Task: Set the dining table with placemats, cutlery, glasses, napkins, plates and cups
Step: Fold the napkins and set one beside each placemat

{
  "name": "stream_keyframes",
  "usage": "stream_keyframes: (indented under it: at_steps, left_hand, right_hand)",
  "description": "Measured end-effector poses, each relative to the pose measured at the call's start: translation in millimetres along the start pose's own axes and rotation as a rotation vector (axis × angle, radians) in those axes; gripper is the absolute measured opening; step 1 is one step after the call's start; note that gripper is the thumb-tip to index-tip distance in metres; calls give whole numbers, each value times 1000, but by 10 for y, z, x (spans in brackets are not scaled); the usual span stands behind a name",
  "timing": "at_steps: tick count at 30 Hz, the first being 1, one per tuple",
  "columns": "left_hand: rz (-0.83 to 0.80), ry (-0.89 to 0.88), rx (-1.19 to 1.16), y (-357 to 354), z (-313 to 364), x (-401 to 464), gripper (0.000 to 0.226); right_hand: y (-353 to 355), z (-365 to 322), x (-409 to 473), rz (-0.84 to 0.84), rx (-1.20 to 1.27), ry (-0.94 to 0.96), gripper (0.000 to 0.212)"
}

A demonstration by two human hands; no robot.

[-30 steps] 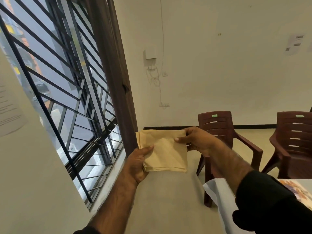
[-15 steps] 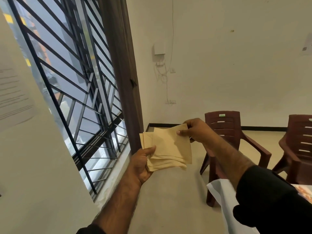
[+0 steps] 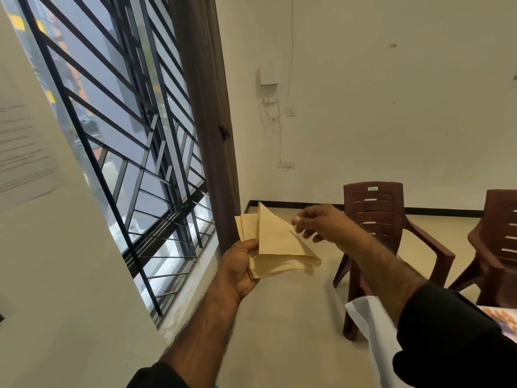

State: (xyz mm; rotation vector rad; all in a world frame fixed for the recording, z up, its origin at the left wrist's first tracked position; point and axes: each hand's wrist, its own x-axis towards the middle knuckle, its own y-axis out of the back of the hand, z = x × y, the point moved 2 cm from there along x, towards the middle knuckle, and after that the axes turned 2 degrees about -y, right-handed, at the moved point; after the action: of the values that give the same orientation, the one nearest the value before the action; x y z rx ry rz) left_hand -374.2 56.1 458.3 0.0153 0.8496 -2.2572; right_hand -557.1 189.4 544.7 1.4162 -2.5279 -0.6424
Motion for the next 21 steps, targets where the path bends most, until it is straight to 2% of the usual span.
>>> stream_keyframes:
  at_steps: [2, 11, 15, 18, 21]
  left_hand:
    - [-10, 18, 9, -5, 4, 11, 41]
    - [-42, 20, 51, -80, -36, 6, 39]
    - [-95, 23, 39, -91, -22, -17, 63]
    - [-75, -61, 202, -59, -18, -25, 62]
    - [-38, -79, 294, -74, -37, -14, 87]
  right_hand:
    - [-36, 44, 19, -53, -6, -50, 17]
    - [-66, 70, 17, -93, 101, -161, 16]
    - [-97, 145, 10, -110, 172, -169, 26]
    - [-108, 174, -5, -138, 205, -130, 22]
    - [-99, 158, -4, -133, 221, -90, 17]
